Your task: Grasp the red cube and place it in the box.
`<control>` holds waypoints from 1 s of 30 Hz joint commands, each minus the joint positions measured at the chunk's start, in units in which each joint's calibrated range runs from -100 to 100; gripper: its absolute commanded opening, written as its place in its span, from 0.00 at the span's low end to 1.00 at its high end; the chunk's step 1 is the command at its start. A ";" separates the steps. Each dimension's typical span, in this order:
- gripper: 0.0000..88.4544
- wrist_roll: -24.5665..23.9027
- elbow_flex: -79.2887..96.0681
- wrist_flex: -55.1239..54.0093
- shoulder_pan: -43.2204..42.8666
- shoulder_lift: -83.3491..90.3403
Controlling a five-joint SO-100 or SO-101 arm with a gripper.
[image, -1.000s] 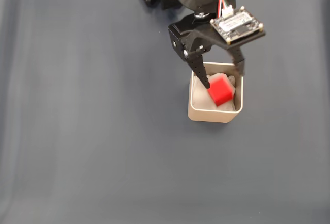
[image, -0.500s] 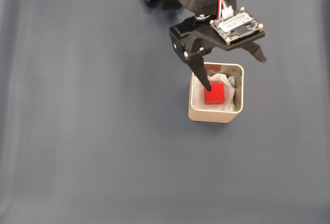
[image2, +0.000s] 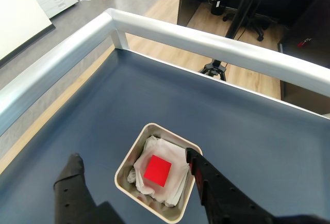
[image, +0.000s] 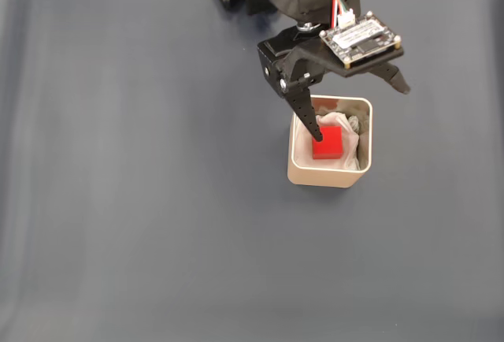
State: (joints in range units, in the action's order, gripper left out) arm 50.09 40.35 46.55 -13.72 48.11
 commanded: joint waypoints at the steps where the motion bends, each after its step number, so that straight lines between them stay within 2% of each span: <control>1: 0.53 -0.20 -0.51 -1.04 0.55 1.01; 4: 0.51 -0.54 -0.51 -1.62 0.69 0.83; 19: 0.00 -2.00 1.13 -3.83 6.79 2.31; 30: 0.00 -2.74 9.43 -3.83 16.17 10.61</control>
State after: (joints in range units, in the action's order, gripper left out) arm 47.55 49.00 43.62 0.26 55.33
